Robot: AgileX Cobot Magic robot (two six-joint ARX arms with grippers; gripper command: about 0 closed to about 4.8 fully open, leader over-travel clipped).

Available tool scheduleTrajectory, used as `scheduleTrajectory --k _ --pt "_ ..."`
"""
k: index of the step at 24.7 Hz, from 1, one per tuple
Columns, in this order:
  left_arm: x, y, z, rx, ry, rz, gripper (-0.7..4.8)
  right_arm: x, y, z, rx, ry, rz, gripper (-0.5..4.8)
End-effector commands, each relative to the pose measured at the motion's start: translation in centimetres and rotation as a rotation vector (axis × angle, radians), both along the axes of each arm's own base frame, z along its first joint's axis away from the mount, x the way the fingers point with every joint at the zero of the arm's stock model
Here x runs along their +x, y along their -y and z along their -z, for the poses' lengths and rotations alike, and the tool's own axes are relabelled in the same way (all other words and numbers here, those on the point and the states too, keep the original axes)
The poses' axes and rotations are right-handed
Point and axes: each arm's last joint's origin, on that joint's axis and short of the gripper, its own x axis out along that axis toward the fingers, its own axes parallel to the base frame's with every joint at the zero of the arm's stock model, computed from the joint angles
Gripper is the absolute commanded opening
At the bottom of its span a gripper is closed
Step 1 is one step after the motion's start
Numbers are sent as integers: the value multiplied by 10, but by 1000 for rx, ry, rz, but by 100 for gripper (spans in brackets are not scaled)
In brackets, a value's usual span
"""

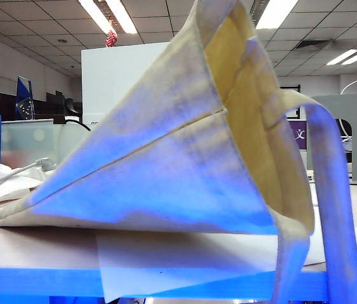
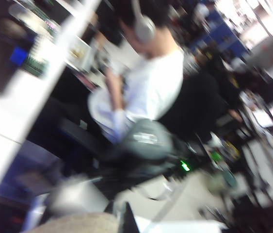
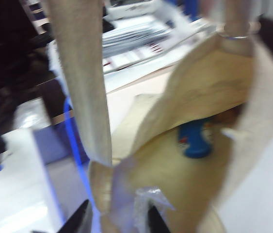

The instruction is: Take the glasses case out of the canvas bag and put it on the table.

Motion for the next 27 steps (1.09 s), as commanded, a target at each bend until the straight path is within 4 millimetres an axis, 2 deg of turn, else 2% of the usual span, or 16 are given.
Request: scheduleTrajectory --k 1,3,7,10,14,17,19,20,25,27 --pt "-14 8 -9 -59 39 58 -6 17 -13 6 -15 -77 -66 147" --pt "-21 14 -11 -69 14 77 -6 27 -23 12 -35 -111 -96 147" --pt "-28 7 -21 -99 -20 128 -6 42 -45 22 -86 -116 -151 147" --pt "-39 -1 -29 -120 -1 141 -6 53 -57 37 -130 -188 -169 147" --pt "-49 -15 -37 -118 -7 136 -6 67 -59 63 -317 -139 -96 147" --pt "-56 -23 -34 -77 -10 149 -6 74 -43 60 -351 -113 45 147" --pt "-53 -28 -29 -46 1 132 -6 65 -27 45 -200 -113 -22 147" --pt "-50 -30 -28 -35 -9 118 -6 59 -23 41 -181 -110 -21 147" --pt "-50 -33 -31 -51 11 105 -6 36 -18 42 -164 -207 -143 152" --pt "-48 -34 -30 -52 10 102 -6 27 -13 38 -148 -198 -160 176"
